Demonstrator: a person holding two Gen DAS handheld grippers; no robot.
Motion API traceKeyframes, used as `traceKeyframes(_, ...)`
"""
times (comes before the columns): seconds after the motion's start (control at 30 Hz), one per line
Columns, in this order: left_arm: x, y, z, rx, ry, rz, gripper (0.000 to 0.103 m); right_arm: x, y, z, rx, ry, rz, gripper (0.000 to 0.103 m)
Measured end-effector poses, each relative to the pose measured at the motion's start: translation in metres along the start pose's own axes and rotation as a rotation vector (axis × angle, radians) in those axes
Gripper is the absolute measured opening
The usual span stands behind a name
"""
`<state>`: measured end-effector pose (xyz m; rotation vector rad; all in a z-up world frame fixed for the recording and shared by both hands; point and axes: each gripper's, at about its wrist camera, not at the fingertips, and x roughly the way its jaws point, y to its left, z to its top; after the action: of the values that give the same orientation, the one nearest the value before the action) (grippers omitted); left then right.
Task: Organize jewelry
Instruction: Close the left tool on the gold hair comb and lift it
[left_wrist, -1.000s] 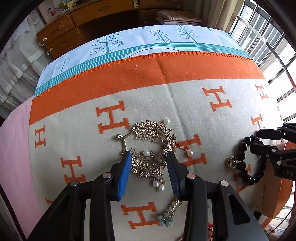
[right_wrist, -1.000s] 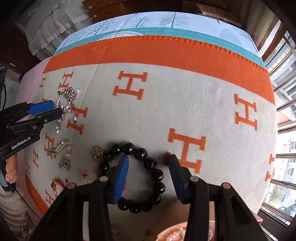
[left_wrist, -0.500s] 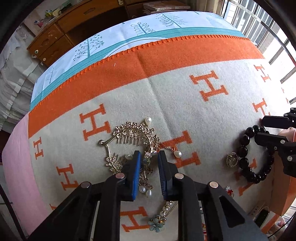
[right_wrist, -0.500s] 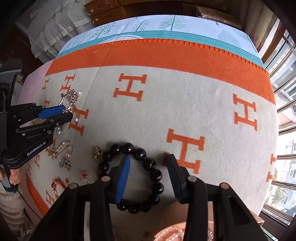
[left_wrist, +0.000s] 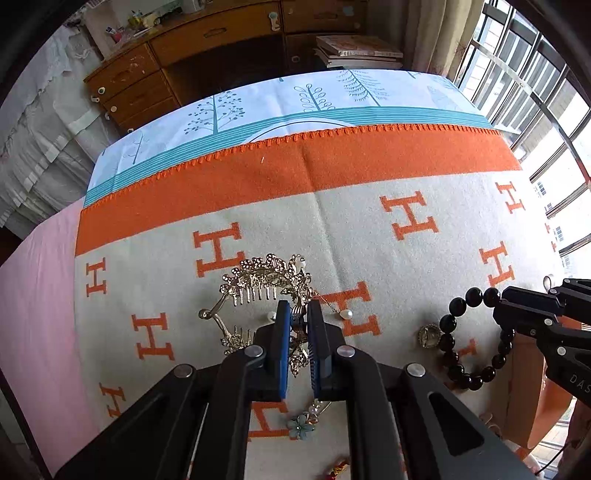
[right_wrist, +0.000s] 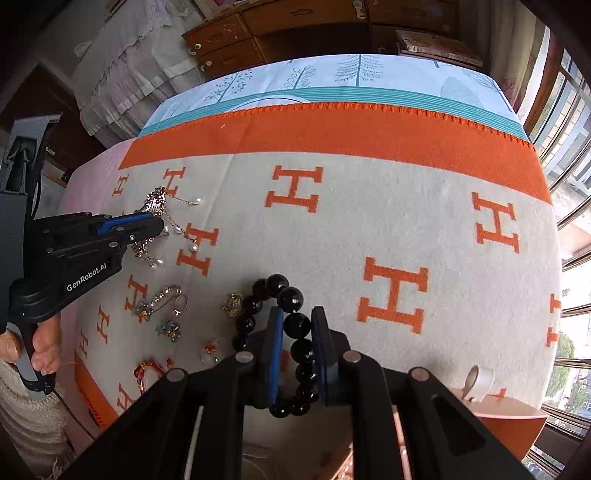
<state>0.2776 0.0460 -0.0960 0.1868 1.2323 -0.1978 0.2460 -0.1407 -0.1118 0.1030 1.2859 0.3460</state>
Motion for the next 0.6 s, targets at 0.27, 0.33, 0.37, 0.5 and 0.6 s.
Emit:
traceKeyframes(0.27, -0.083, -0.022, -0.017, 0.016, -0.126, -0.048, 0.007, -0.078, 0.007, -0.02, 0.025, -0.183, 0.095, 0.015)
traceKeyframes(0.33, -0.101, -0.036, -0.023, 0.039, -0.153, -0.058, 0.007, -0.095, 0.005, -0.029, 0.038, -0.224, 0.108, 0.015)
traceKeyframes(0.37, -0.11, -0.045, -0.027, 0.051, -0.164, -0.064, 0.007, -0.113, -0.001, -0.041, 0.056, -0.261, 0.122, 0.015)
traceKeyframes(0.5, -0.137, -0.082, -0.041, 0.12, -0.203, -0.092, 0.007, -0.138, -0.014, -0.061, 0.084, -0.306, 0.13, 0.015)
traceKeyframes(0.6, -0.15, -0.114, -0.052, 0.181, -0.225, -0.121, 0.007, -0.155, -0.027, -0.081, 0.098, -0.334, 0.13, 0.015)
